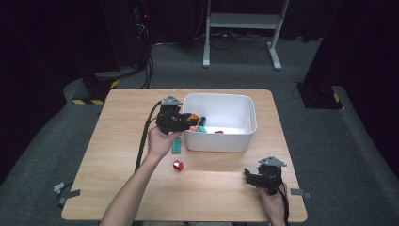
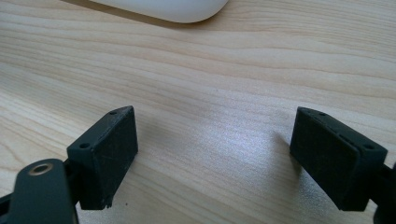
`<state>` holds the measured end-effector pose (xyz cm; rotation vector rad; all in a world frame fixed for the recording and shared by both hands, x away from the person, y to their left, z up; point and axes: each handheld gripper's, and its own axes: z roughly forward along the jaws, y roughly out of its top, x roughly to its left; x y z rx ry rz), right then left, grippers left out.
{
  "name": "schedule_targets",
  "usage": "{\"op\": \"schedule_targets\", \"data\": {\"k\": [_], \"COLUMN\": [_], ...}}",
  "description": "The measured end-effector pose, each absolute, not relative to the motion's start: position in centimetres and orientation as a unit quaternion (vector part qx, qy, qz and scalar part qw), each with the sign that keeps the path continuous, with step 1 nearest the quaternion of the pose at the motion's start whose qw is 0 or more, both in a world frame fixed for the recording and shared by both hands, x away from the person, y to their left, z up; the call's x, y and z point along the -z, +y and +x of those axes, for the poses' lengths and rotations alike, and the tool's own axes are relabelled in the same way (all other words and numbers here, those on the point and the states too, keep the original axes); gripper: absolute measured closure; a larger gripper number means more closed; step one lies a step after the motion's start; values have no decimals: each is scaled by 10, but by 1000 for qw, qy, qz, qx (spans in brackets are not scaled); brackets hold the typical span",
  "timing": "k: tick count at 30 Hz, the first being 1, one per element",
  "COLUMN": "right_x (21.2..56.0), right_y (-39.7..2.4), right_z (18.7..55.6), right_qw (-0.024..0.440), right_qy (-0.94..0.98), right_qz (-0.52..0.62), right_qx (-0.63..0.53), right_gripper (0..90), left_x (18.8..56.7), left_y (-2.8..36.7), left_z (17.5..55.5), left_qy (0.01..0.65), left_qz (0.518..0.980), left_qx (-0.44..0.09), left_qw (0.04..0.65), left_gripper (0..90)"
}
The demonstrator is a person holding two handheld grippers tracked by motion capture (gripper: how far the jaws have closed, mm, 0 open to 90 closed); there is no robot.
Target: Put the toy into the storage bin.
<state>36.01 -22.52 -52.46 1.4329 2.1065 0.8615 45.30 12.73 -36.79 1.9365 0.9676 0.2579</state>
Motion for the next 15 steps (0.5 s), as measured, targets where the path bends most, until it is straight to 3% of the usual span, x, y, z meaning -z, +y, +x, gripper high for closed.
{"op": "schedule_targets", "data": {"k": [3, 8, 15], "right_x": [525, 525, 525], "right_y": [-225, -225, -225], "right_z": [360, 360, 360], "right_qw": [224, 224, 224], "right_qy": [763, 763, 763], "right_qz": [519, 519, 519], "right_qx": [-312, -312, -312], "right_gripper": [150, 150, 149], "left_x": [371, 374, 370], "left_y": [124, 123, 134], "left_z": [456, 455, 442], "left_qy": [395, 401, 396], "left_qz": [792, 791, 786], "left_qx": [-108, -121, -139], "left_qw": [452, 446, 454], "left_gripper": [576, 441, 396]}}
